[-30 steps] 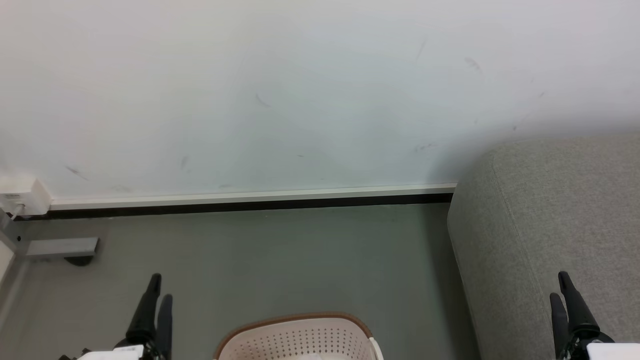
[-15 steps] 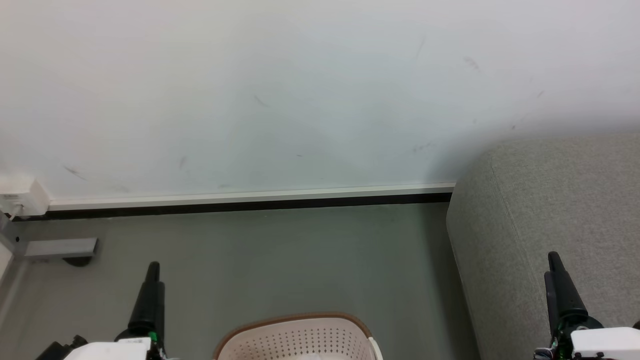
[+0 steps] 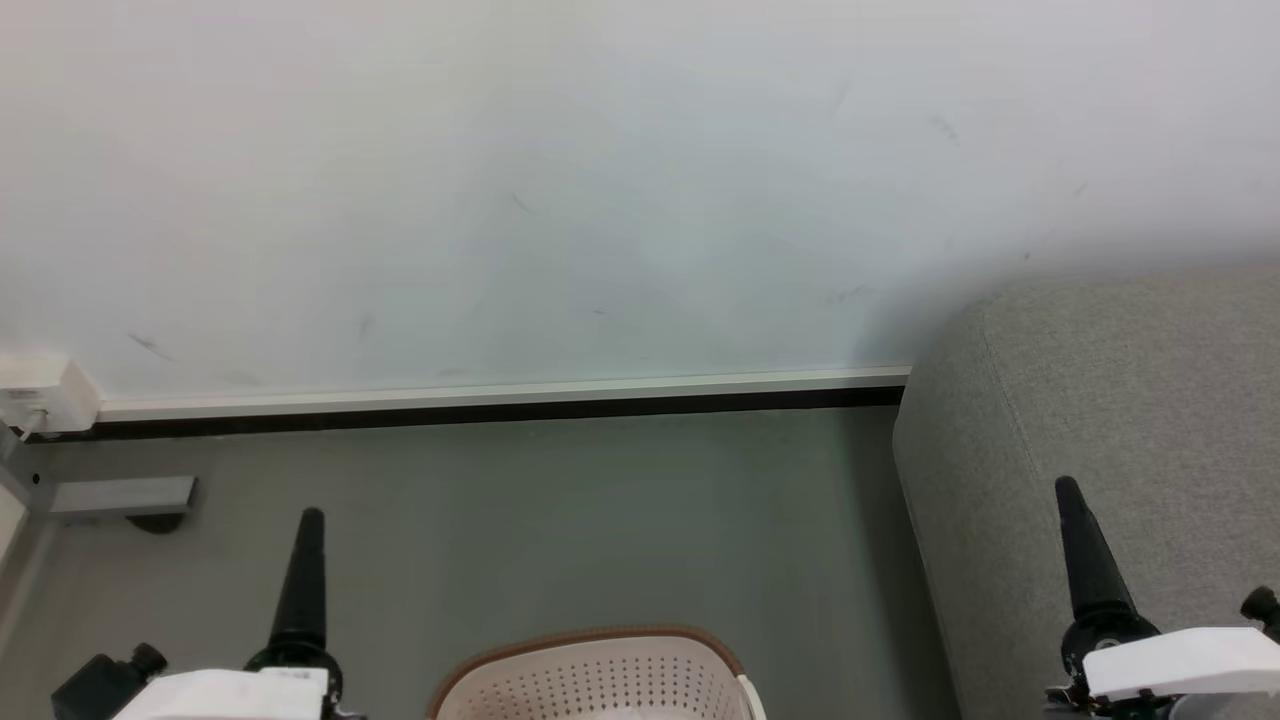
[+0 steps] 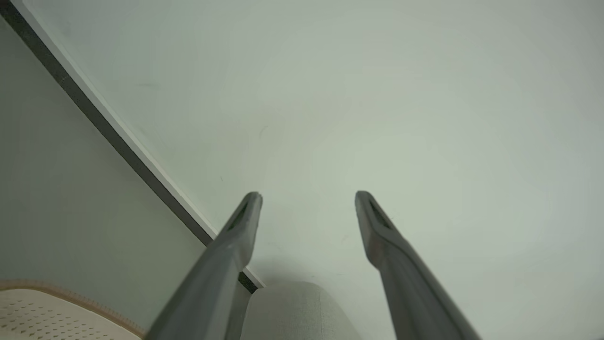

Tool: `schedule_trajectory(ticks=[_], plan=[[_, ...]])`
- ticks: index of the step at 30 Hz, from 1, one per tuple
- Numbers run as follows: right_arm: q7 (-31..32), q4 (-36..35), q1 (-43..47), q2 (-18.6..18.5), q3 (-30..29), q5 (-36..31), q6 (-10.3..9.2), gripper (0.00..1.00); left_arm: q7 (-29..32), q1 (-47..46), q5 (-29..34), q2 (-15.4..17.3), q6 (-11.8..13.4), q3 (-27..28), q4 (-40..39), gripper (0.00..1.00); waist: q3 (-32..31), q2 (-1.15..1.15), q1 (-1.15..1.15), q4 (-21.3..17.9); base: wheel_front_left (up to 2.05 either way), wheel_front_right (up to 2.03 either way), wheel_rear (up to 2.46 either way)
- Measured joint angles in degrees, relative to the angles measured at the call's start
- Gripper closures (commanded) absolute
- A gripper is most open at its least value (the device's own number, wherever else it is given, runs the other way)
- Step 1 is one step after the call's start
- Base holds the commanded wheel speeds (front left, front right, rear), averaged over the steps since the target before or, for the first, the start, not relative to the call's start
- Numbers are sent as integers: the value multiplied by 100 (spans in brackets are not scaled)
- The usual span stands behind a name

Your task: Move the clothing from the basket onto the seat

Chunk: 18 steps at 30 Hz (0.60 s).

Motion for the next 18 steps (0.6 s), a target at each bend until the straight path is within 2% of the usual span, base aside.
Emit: schedule_trajectory(ticks=[8, 18], plan=[[-159, -33, -103, -175, 398, -892, 0, 0, -172, 3, 999, 3, 122, -141, -92, 0, 2, 0, 0, 3, 0, 0, 0], [-332, 41, -159, -219, 595, -2039, 0, 0, -330, 4, 2197, 7, 267, -309, -134, 0, 1, 0, 0, 7, 0, 0, 0]])
